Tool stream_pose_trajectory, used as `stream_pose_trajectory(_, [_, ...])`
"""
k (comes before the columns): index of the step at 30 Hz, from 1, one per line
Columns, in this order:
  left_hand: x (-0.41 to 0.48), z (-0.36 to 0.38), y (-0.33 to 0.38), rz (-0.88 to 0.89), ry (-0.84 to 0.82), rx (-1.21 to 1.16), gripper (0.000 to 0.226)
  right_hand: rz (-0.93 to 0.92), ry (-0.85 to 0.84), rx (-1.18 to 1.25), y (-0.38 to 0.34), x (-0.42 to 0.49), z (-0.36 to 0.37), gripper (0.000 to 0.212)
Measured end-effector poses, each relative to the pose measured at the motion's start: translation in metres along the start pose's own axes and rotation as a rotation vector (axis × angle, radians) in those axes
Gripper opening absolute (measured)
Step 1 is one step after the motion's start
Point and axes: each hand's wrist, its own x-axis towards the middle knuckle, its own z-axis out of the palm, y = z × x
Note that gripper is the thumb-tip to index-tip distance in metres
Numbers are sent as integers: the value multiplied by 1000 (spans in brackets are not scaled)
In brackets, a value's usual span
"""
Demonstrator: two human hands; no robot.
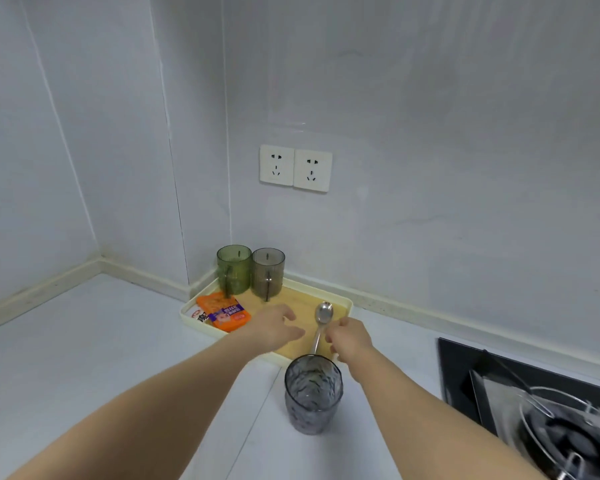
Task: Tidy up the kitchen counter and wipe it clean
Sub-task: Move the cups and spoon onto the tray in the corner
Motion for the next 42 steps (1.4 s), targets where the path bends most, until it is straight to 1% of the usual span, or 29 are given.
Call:
stream_pose_trajectory(3, [-13, 24, 5, 33, -82, 71, 58, 49, -17, 24, 14, -15, -11, 18])
stream_pose_trajectory(5, [-19, 38, 6, 21, -119, 115, 67, 73, -39, 35, 20, -23, -16, 18])
stream_pose_trajectory(6, [-22, 45, 6, 21, -131, 168, 73, 80, -50, 35, 23, -26, -18, 18])
stream_pose_trajectory(8, [-28, 58, 5, 48, -129, 381, 80, 92, -70, 26, 28, -31, -23, 17])
stream_pose_trajectory(10, [-36, 67, 5, 100, -78, 569, 85, 105, -92, 15, 31, -34, -26, 12])
stream_pose_trajectory(13, [-40, 74, 8, 162, -76, 680, 96, 124, -122, 13, 33, -36, -26, 11])
stream_pose_trajectory(18, [-37, 73, 5, 126, -110, 687, 103, 122, -147, 33, 29, -35, -26, 18])
stream_pose_trajectory(22, [-30, 67, 3, 79, -83, 637, 92, 103, -135, 44, 21, -28, -29, 20])
stream_pose_trajectory(24, [-25, 56, 9, 55, -65, 555, 91, 89, -126, 43, 16, -23, -32, 18])
stream_pose_trajectory(26, [-15, 38, 18, 46, -26, 421, 90, 65, -117, 52, 8, -14, -34, 16])
stream_pose_trajectory(28, [-5, 19, 29, 50, 45, 325, 92, 36, -110, 60, -1, -7, -35, 18])
stream_pose_trajectory(31, [15, -4, 39, 57, 171, 362, 95, -9, -88, 33, -11, 12, -33, 24])
stream_pose_trajectory(33, [30, -6, 38, 60, 213, 397, 93, -43, -56, -27, -11, 25, -31, 27])
stream_pose_trajectory(35, [44, -2, 30, 48, 231, 418, 90, -35, -34, -56, -5, 39, -27, 28])
stream_pose_trajectory(37, [58, 6, 20, 34, 222, 432, 91, -7, -36, -69, 1, 47, -24, 25])
stream_pose_trajectory(40, [82, 16, 11, 38, 195, 422, 91, 14, -30, -133, 8, 65, -21, 8])
stream_pose_trajectory(42, [99, 18, 10, 55, 197, 401, 90, 14, -7, -186, 8, 78, -20, 7])
